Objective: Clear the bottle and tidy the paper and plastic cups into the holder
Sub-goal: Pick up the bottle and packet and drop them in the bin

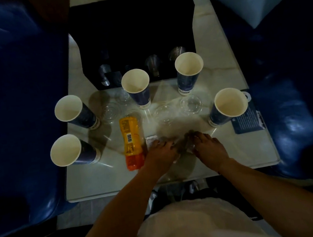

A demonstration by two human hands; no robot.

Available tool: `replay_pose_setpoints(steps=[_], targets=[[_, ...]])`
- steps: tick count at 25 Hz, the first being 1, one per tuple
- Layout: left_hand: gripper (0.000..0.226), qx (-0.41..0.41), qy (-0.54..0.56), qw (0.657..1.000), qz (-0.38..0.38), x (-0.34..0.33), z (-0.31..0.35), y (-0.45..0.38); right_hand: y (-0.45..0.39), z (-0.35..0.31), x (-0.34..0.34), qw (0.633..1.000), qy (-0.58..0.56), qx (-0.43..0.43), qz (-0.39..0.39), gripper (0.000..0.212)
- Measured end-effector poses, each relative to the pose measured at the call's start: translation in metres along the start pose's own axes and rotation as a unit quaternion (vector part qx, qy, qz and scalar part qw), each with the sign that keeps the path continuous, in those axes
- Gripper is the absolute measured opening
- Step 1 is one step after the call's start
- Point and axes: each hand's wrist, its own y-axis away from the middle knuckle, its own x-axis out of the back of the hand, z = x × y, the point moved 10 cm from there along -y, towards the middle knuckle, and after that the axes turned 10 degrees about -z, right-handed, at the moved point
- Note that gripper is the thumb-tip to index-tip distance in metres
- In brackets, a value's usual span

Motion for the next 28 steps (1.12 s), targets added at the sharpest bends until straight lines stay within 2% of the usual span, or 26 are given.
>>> replay_pose_setpoints(steps=[6,11,14,16,18,20,21,24,26,28], targets=[[0.036,0.048,0.011,0.999,-0.006,-0.004,-0.001,0.002,-0.007,0.003,0.0,1.0,-0.015,-0.027,-0.002,0.054],[0.034,0.048,0.0,0.999,-0.008,-0.002,0.002,0.009,-0.008,-0.001,-0.001,0.999,-0.001,-0.049,0.012,0.045],[0.036,0.048,0.043,0.998,0.026,0.001,0.0,0.018,-0.004,-0.001,-0.006,0.997,-0.059,-0.045,0.013,0.04],[0.028,0.053,0.071,0.995,0.05,0.001,-0.003,0.026,-0.003,0.002,-0.009,0.995,-0.09,-0.039,0.007,0.036],[0.017,0.059,0.162,0.982,0.082,0.0,-0.013,0.035,-0.006,0.002,-0.011,0.991,-0.131,-0.033,-0.012,0.031],[0.005,0.095,0.3,0.94,0.129,-0.001,-0.033,0.05,-0.008,0.001,-0.013,0.98,-0.196,-0.025,-0.03,0.032],[0.005,0.124,0.37,0.907,0.161,-0.002,-0.046,0.062,-0.008,0.0,-0.013,0.972,-0.23,-0.021,-0.034,0.033],[0.013,0.187,0.56,0.771,0.239,-0.014,-0.087,0.096,-0.01,-0.009,-0.004,0.957,-0.29,-0.012,-0.013,0.03],[0.015,0.221,0.635,0.694,0.258,-0.022,-0.11,0.113,-0.014,-0.02,0.003,0.946,-0.324,-0.009,-0.001,0.025],[0.012,0.249,0.659,0.657,0.269,-0.027,-0.13,0.122,-0.02,-0.037,0.011,0.938,-0.346,0.003,0.005,0.024]])
